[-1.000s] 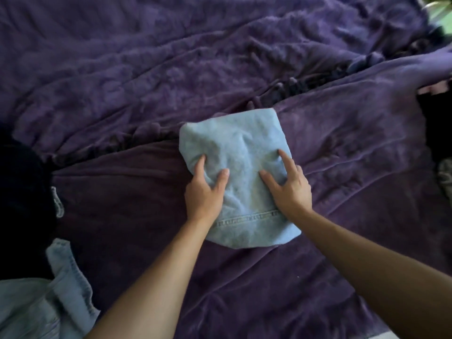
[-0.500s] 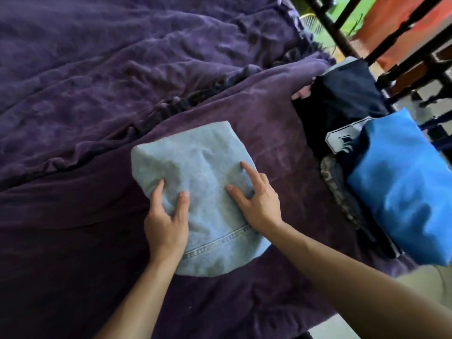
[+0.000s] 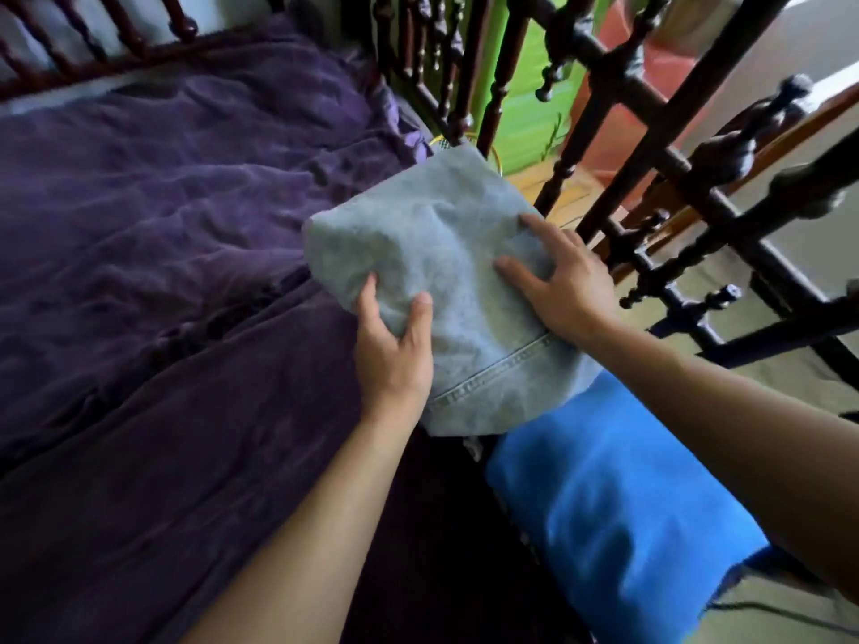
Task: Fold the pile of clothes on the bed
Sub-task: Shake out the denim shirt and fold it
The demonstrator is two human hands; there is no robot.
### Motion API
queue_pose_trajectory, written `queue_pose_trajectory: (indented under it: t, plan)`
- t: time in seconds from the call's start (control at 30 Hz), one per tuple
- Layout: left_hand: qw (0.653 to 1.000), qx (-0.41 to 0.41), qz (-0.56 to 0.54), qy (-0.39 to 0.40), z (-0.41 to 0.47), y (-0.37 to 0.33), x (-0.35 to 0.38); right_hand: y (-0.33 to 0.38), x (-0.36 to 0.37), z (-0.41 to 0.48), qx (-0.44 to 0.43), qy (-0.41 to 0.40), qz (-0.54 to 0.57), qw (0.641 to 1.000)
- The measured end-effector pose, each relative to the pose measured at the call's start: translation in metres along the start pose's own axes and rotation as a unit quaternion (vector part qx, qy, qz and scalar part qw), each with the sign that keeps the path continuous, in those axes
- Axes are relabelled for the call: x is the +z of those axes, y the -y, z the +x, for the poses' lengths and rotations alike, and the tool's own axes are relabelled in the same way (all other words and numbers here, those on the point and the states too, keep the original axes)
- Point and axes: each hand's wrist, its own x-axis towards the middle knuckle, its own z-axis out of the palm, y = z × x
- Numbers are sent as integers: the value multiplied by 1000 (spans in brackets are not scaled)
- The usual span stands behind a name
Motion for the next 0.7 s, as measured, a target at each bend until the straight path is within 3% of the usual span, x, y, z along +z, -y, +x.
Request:
queue_pose_trajectory:
  t: [0.1, 0.17, 0.3, 0.4, 0.7]
  plan:
    - [997, -18, 25, 70, 22, -4, 47, -37, -12, 37, 22, -6, -40, 999]
    - [988, -47, 92, 119, 34, 11, 68, -57, -3, 51, 29, 37, -85, 995]
    - [918, -74, 330, 208, 39, 59, 91, -90, 41, 43, -44, 156, -202, 966]
    - [880, -33, 432, 196, 38, 88, 100, -106, 73, 28, -82, 145, -219, 961]
    - [830, -43, 501, 243, 26, 74, 74, -98, 78, 28, -57, 220, -239, 944]
